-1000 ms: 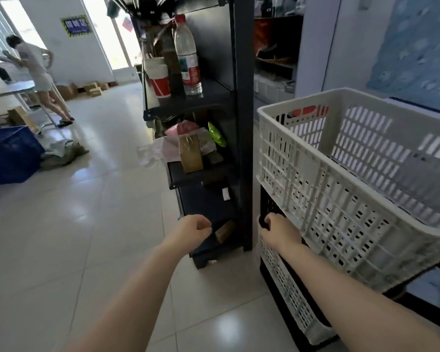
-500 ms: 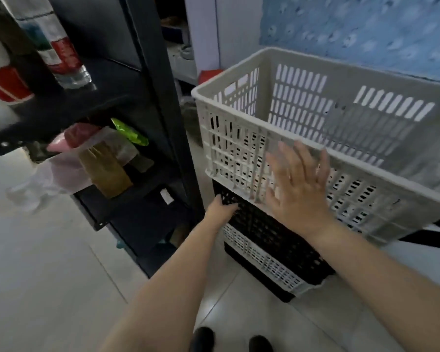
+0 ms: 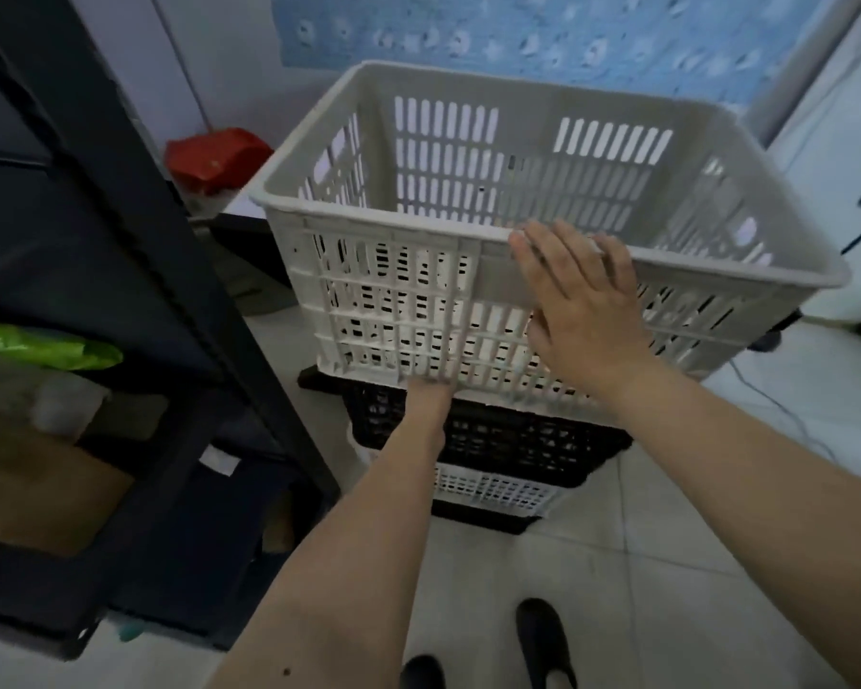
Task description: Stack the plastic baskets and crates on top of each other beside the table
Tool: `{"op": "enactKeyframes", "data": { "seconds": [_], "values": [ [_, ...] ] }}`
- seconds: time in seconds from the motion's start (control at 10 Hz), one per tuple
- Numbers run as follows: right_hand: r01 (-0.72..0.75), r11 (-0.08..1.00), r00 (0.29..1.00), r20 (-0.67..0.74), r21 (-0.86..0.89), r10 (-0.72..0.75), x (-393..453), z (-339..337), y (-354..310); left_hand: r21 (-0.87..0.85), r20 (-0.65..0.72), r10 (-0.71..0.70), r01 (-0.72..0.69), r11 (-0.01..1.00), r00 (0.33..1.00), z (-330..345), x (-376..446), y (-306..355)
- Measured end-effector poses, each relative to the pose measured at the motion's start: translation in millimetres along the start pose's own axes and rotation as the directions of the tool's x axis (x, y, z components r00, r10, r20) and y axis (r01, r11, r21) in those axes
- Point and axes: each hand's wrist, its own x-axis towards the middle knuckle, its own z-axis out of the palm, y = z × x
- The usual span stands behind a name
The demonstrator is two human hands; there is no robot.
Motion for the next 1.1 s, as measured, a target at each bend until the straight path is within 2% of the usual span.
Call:
{"op": "enactKeyframes", "data": {
  "seconds": [0.1, 0.2, 0.3, 0.4, 0.5, 0.6, 0.7, 0.8, 0.9, 1.0, 1.1],
  "values": [
    [-0.062, 0.998, 0.997, 0.046, -0.003, 0.062, -1, -2, -5, 0.119, -0.004, 0.129, -0.127, 0.985, 0.992, -16, -8, -11],
    [-0.149, 0.975, 0.988, 0.062, 0.163, 0.14, -32, 0, -31, 0.144, 0.013, 0.215, -0.214, 0.966, 0.977, -37, -3, -36],
    [-0.454, 0.765, 0.866, 0.428, 0.458, 0.258, -87, 9, -76, 0.081, 0.018, 0.186, -0.187, 0.979, 0.982, -54, 2, -58],
    [-0.918, -0.165, 0.297, 0.901, 0.36, 0.315, -112, 32, -110, 0.064, 0.069, 0.152, -0.156, 0.986, 0.986, -57, 7, -60],
    [-0.764, -0.627, -0.072, 0.945, 0.153, 0.319, -111, 64, -107, 0.078, 0.096, 0.128, -0.136, 0.988, 0.987, -49, 18, -45],
    [-0.692, -0.71, -0.146, 0.937, 0.133, 0.317, -99, 84, -92, 0.112, 0.103, 0.13, -0.142, 0.984, 0.986, -39, 25, -35],
    [-0.609, -0.784, -0.163, 0.948, 0.121, 0.274, -87, 89, -92, 0.112, 0.138, 0.137, -0.153, 0.982, 0.981, -35, 26, -38],
    [-0.617, -0.778, -0.153, 0.952, 0.118, 0.266, -89, 88, -95, 0.143, 0.128, 0.162, -0.18, 0.973, 0.978, -43, 27, -43],
    [-0.73, -0.677, -0.154, 0.945, 0.088, 0.289, -96, 73, -89, 0.166, 0.157, 0.179, -0.204, 0.965, 0.971, -62, 24, -48],
    [-0.765, -0.63, -0.088, 0.946, 0.136, 0.311, -105, 58, -83, 0.173, 0.211, 0.235, -0.272, 0.947, 0.949, -76, 12, -53],
    [-0.815, -0.536, 0.001, 0.926, 0.219, 0.377, -114, 34, -84, 0.191, 0.137, 0.312, -0.334, 0.923, 0.94, -74, -13, -58]
  ]
}}
